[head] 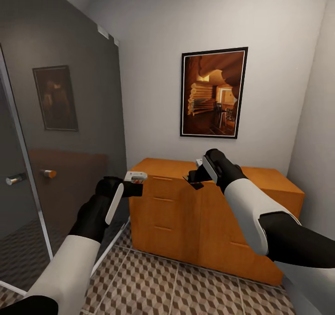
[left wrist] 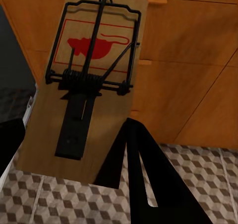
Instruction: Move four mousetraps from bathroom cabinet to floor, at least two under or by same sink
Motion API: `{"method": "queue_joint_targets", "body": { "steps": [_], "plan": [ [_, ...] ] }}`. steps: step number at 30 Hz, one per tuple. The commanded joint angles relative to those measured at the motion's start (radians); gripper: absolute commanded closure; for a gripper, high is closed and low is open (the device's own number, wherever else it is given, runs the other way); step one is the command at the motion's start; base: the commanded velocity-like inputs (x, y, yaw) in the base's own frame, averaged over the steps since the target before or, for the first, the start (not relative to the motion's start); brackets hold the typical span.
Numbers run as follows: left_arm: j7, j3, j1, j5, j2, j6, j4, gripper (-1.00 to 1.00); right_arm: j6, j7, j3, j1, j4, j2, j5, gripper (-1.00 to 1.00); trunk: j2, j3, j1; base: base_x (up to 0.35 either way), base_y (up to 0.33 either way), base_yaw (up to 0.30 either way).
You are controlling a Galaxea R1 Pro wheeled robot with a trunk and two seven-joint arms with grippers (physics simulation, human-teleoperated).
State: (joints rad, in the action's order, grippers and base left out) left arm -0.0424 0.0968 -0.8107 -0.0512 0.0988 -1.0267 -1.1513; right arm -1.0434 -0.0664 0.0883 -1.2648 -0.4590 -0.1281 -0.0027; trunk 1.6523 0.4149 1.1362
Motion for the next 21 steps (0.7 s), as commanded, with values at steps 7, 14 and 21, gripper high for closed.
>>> {"method": "queue_joint_targets", "body": {
  "steps": [7, 14, 21],
  "plan": [
    [-0.001, 0.0, -0.001, -0.002, 0.0, -0.004, 0.001, 1.0, -0.004, -0.004, 0.005, -0.002, 0.002, 0.001, 0.003, 1.0, 0.001, 0.001, 0.0, -0.001, 0.0, 0.0],
    [0.001, -0.001, -0.001, -0.001, -0.002, -0.003, 0.062, 1.0, -0.004, -0.003, 0.006, -0.004, 0.006, 0.001, 0.01, 1.0, 0.001, 0.001, 0.0, 0.0, 0.0, 0.0],
    [0.003, -0.004, -0.001, 0.003, -0.005, 0.041, 0.23, 1.0, -0.004, 0.014, 0.008, 0.045, 0.075, 0.002, 0.015, 1.0, 0.001, 0.001, 0.0, 0.0, 0.0, 0.0]
  ]
}}
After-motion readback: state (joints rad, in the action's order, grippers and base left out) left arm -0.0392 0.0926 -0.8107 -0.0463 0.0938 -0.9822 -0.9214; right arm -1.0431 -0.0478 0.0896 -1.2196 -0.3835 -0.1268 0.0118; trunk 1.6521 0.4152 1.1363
